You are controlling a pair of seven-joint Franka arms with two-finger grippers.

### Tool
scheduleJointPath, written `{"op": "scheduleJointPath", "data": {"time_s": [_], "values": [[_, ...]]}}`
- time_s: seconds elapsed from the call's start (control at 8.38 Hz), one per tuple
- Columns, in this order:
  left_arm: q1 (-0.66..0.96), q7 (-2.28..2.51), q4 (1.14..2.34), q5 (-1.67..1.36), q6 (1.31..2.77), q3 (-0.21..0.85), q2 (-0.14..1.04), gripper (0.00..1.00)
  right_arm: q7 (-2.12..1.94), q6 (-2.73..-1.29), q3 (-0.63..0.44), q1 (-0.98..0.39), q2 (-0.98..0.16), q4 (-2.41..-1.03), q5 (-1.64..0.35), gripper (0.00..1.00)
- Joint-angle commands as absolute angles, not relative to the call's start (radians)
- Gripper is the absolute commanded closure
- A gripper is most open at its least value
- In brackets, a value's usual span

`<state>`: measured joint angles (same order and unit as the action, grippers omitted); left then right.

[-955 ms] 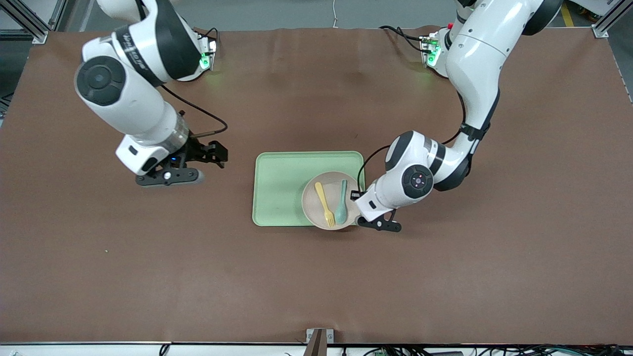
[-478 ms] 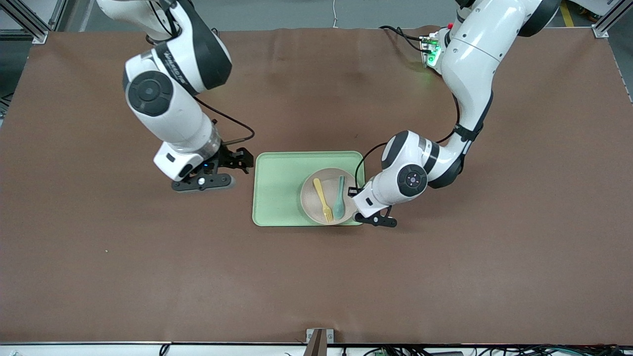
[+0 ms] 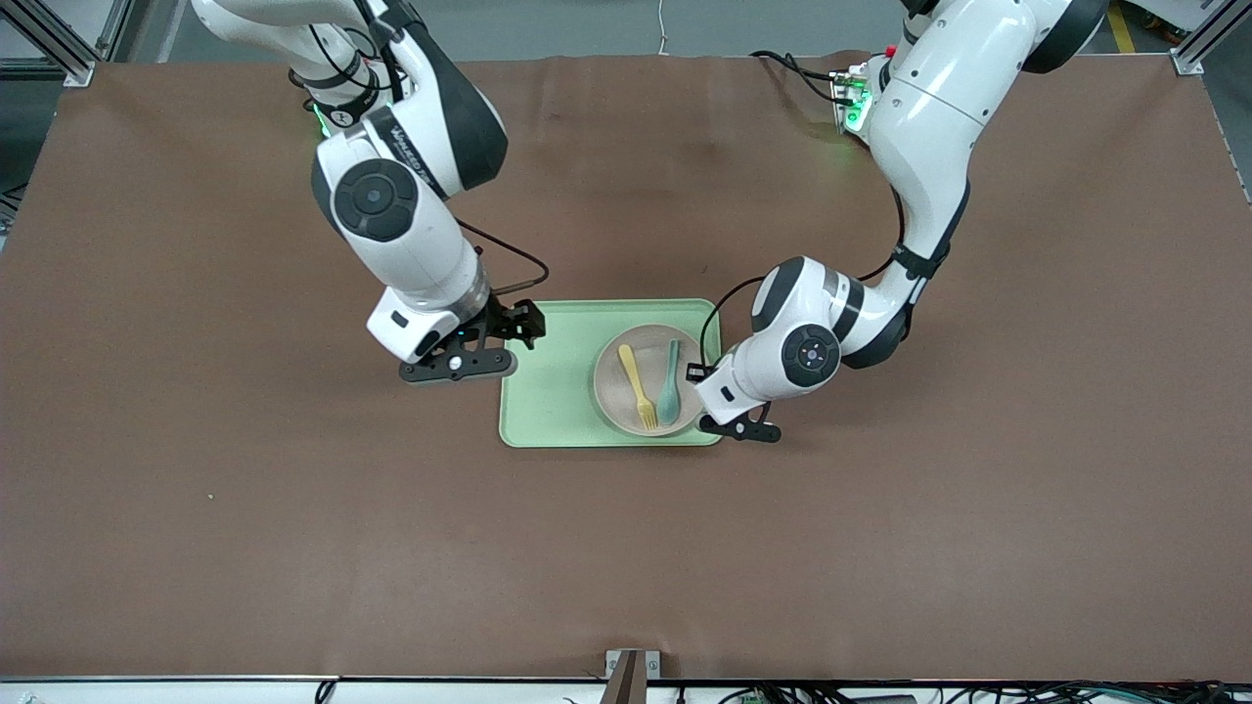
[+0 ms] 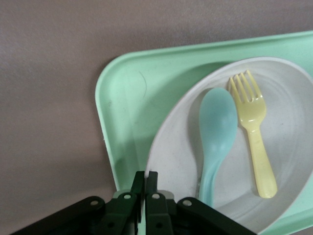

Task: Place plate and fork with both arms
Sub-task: 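Lower the plate onto the tray while the right gripper reaches the fork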

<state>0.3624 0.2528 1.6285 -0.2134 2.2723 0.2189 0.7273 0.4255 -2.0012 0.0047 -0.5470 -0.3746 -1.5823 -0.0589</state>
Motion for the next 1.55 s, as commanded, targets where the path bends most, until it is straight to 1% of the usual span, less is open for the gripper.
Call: {"op": "scheduleJointPath", "data": {"time_s": [0.0,0.12,0.24,0.48,0.6,0.72,0.84,0.96,1.07,1.19,1.31,1.43], "values": [[0.354,0.23,1.643,-0.247,2.292,0.232,0.73,1.0,0.442,-2.073,-0.003,-0.578,-0.408,-1.597,-0.066,0.01],[0.353,0.23,1.643,-0.248,2.292,0.232,0.735,1.0,0.442,-2.135,-0.003,-0.595,-0.41,-1.623,-0.066,0.01],[0.353,0.23,1.643,-0.249,2.292,0.232,0.736,0.93,0.442,-2.163,-0.005,-0.618,-0.416,-1.637,-0.066,0.01],[0.353,0.235,1.643,-0.25,2.29,0.23,0.735,0.71,0.442,-2.212,-0.005,-0.636,-0.446,-1.637,-0.064,0.02],[0.351,0.242,1.643,-0.25,2.283,0.23,0.726,0.55,0.44,-2.261,-0.005,-0.655,-0.471,-1.637,-0.061,0.03],[0.345,0.247,1.641,-0.25,2.275,0.232,0.706,0.41,0.44,-2.302,-0.005,-0.675,-0.498,-1.637,-0.054,0.03],[0.333,0.244,1.643,-0.25,2.251,0.23,0.672,0.34,0.436,-2.35,-0.006,-0.689,-0.533,-1.635,-0.04,0.03],[0.284,0.233,1.64,-0.247,2.206,0.232,0.628,0.27,0.434,-2.385,-0.005,-0.699,-0.566,-1.635,-0.006,0.03],[0.246,0.233,1.641,-0.247,2.172,0.23,0.561,0.21,0.433,-2.404,-0.005,-0.709,-0.592,-1.632,0.027,0.03],[0.191,0.238,1.641,-0.238,2.161,0.23,0.496,0.12,0.433,-2.431,-0.005,-0.727,-0.616,-1.631,0.059,0.03],[0.154,0.247,1.64,-0.226,2.163,0.223,0.438,0.02,0.431,-2.457,-0.005,-0.742,-0.638,-1.629,0.064,0.06],[0.097,0.267,1.647,-0.209,2.151,0.219,0.361,0.01,0.433,-2.467,-0.005,-0.749,-0.655,-1.625,0.066,0.13]]}}
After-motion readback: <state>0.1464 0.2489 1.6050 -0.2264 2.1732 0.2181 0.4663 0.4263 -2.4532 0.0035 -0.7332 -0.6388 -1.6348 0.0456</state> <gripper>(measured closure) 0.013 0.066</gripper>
